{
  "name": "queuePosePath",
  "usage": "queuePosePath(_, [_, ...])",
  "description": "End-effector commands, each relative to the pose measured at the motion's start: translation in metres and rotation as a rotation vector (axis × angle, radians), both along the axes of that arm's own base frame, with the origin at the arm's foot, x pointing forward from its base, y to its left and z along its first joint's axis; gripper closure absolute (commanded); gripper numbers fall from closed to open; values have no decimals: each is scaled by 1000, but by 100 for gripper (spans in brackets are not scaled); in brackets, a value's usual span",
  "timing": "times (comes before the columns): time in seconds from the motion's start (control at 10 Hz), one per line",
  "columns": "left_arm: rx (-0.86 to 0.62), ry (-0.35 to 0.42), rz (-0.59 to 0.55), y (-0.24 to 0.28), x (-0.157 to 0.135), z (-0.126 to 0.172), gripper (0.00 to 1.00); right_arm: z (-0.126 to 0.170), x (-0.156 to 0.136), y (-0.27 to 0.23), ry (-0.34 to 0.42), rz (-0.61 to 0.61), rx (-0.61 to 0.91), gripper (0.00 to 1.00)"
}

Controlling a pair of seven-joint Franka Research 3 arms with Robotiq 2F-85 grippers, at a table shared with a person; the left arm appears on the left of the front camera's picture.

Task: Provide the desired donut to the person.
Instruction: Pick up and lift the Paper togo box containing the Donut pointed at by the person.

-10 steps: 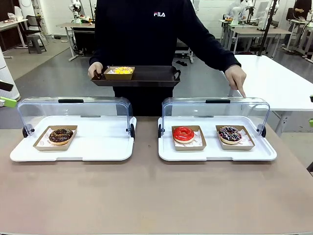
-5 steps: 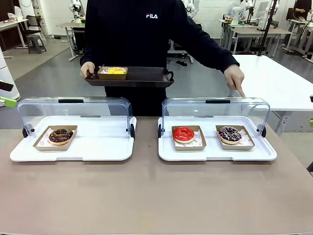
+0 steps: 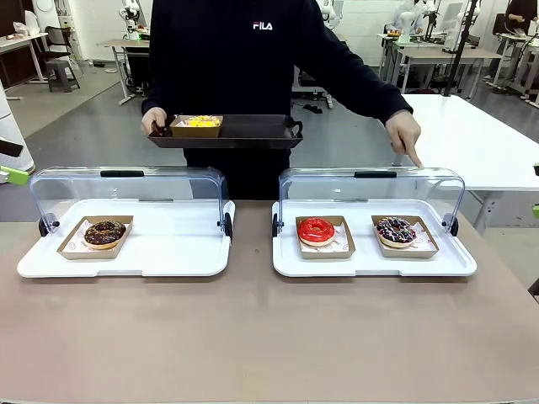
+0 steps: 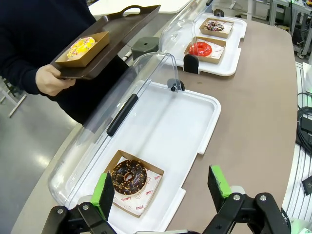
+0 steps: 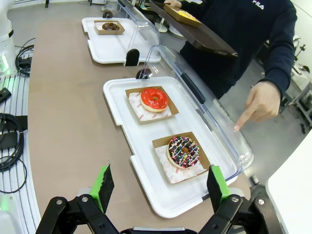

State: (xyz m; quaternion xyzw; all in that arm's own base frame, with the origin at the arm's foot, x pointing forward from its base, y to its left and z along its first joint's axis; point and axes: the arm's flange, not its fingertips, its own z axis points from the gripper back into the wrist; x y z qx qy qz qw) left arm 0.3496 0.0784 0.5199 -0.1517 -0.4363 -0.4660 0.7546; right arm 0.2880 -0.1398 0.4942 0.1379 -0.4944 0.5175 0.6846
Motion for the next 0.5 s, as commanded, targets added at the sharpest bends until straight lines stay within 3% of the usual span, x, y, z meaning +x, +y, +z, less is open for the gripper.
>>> queuePosePath(0.0, [-9, -8, -2, -1, -1, -1, 0, -1, 4, 0, -29, 9, 20, 0])
queuePosePath(0.4, [-9, -8, -2, -1, -1, -1, 0, -1, 4, 0, -29, 9, 20, 0])
